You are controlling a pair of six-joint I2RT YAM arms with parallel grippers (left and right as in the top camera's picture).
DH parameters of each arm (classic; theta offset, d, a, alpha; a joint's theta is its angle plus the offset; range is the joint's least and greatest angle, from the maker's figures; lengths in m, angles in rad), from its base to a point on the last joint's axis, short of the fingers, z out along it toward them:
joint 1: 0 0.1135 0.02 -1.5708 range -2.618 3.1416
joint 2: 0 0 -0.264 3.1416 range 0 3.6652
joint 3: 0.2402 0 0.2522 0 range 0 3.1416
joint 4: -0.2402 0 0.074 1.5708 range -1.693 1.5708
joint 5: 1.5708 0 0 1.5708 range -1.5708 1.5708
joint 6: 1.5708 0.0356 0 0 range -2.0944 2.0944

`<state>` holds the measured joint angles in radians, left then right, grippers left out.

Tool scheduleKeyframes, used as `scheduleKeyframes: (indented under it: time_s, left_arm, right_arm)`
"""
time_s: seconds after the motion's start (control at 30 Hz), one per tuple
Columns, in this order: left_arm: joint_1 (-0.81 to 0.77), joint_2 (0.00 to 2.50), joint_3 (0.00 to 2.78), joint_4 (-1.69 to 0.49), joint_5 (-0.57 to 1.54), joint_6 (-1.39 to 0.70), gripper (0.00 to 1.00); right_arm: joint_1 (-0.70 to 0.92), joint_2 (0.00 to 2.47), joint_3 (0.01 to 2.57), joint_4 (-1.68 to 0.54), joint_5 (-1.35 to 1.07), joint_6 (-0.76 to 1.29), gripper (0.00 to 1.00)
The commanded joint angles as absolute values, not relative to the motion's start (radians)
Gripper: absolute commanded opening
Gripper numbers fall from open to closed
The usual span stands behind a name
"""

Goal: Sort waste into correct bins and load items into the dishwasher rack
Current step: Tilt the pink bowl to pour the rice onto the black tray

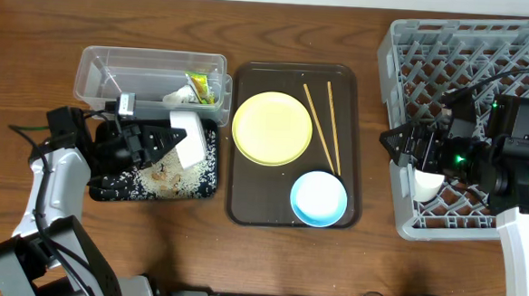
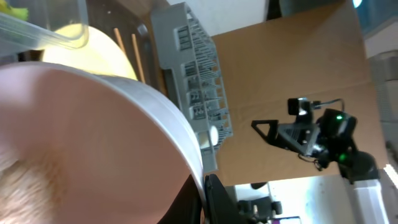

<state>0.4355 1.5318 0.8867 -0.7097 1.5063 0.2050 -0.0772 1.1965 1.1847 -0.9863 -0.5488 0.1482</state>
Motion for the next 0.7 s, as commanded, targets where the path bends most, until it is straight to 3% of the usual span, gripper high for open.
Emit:
scheduleKeyframes:
  time_s: [0.0, 0.07, 0.2, 0.33, 0.43, 0.57, 0.67]
  left_arm:
    - [0.43, 1.536, 0.888, -0.69, 1.485, 0.219, 0.06]
    - [0.431, 1.545, 0.888, -0.683, 1.369, 0.17, 0.06]
    - [0.429, 1.584, 0.886, -0.714, 1.574, 0.197, 0.06]
    - [0.425, 1.588, 0.886, -0.719, 1.443, 0.21, 0.06]
    - [0.419, 1.591, 0.888, -0.772, 1.573, 0.245, 0.06]
    - [0.422, 1.588, 0.887, -0.745, 1.353, 0.192, 0.06]
    - [0.414, 1.588, 0.887, -0.78, 1.467, 0.266, 0.06]
  right_arm:
    - [-0.07, 1.197, 1.195, -0.988, -0.55, 0.141, 0.99]
    - [-0.07, 1.197, 1.195, -0.988, -0.55, 0.141, 0.99]
    - [-0.07, 1.197, 1.195, -0.988, -0.55, 0.141, 0.99]
    - [-0.07, 1.197, 1.195, -0.988, -0.55, 0.141, 0.99]
    - [-0.07, 1.197, 1.195, -0.988, -0.55, 0.141, 0.99]
    - [-0.07, 1.197, 1.195, -0.988, -0.55, 0.141, 0.99]
    - [-0.07, 1.197, 1.195, -0.988, -0.55, 0.141, 0.99]
